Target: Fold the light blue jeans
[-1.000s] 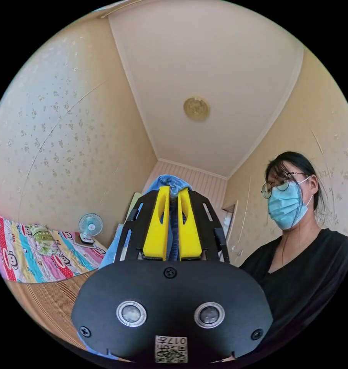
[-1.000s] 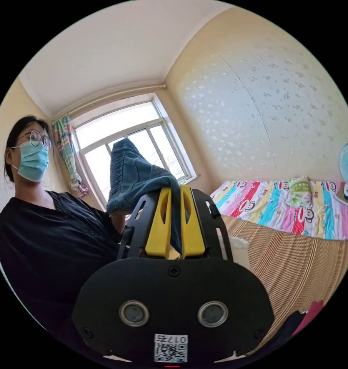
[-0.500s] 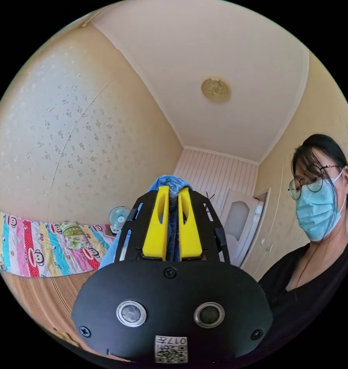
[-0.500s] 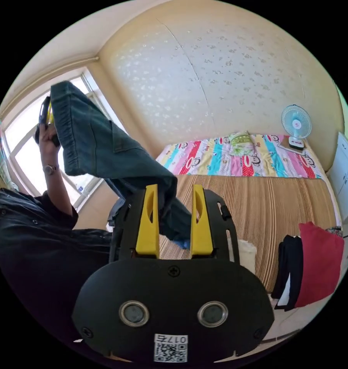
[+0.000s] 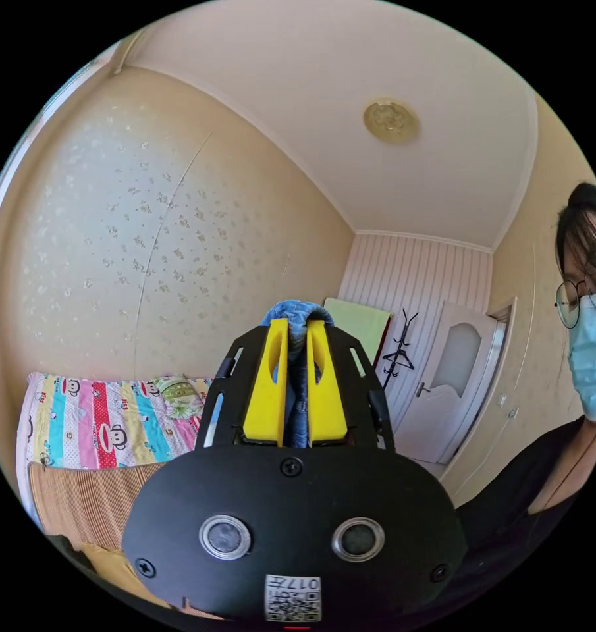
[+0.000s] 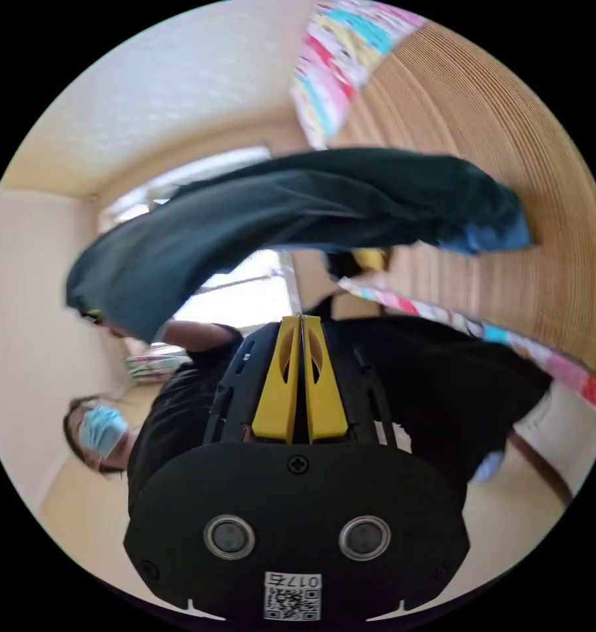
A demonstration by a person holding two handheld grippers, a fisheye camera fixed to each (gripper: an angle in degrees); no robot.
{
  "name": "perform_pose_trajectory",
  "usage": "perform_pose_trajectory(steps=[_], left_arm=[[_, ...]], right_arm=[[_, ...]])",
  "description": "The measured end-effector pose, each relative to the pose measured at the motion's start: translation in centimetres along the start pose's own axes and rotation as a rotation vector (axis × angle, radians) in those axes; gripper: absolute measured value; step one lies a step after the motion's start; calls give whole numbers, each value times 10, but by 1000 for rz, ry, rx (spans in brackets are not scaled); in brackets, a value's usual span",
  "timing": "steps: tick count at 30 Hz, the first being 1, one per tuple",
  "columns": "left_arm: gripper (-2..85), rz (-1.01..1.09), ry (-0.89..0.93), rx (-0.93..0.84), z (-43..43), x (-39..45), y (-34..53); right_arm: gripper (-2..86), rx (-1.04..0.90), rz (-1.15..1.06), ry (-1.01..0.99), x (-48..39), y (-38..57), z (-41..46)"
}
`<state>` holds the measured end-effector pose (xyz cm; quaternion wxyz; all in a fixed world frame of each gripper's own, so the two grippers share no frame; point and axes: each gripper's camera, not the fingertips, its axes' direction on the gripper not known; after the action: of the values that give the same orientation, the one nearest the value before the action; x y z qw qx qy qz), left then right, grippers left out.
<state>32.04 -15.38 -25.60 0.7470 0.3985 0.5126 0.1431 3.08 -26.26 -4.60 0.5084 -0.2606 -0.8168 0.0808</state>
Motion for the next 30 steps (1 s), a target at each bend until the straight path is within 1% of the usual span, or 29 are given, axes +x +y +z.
perform_pose_trajectory(steps=[1, 2, 3, 4, 6, 7, 9, 12, 13, 16, 18, 20, 22, 24, 26, 28, 30], left_arm=[[50, -10, -8, -20, 7, -2, 0], [50, -22, -16, -36, 14, -3, 0], [50, -27, -18, -43, 18, -4, 0], [50, -35, -21, -56, 25, -5, -1], [50, -42, -24, -73, 35, -5, -2], [51, -45, -27, -83, 42, -5, -3], [51, -56, -22, -101, 53, -4, -7], [51, -76, 0, -147, 74, -5, -15], [51, -88, 9, -169, 84, -6, -19], [51, -117, 29, -224, 109, -10, -30], [51, -157, 60, -259, 125, -16, -37], [52, -229, 127, -317, 144, -26, -45], [52, -270, 185, -372, 159, -32, -50], [51, -359, 293, -445, 177, -44, -54], [50, -542, 496, -543, 204, -66, -50], [50, -633, 587, -586, 218, -74, -46], [49, -657, 604, -613, 224, -73, -46]], right_arm=[[24, 48, -57, 12, -12, 6, -7], [28, 137, -170, 78, -39, 20, -18], [40, 206, -294, 175, -72, 37, -24], [46, 235, -353, 223, -88, 46, -25], [86, 334, -568, 424, -146, 83, -15], [94, 337, -613, 469, -158, 91, -9], [130, 266, -746, 635, -194, 113, 28], [169, 183, -836, 791, -208, 131, 83], [175, 181, -851, 813, -208, 135, 93], [182, 227, -910, 871, -207, 156, 132], [192, 331, -938, 988, -211, 178, 157], [202, 414, -976, 1079, -217, 198, 174], [206, 494, -1056, 1186, -225, 223, 194], [207, 550, -1179, 1325, -231, 254, 224], [207, 510, -1242, 1382, -232, 268, 244], [208, 451, -1266, 1400, -228, 276, 260], [210, 394, -1285, 1431, -220, 282, 279]])
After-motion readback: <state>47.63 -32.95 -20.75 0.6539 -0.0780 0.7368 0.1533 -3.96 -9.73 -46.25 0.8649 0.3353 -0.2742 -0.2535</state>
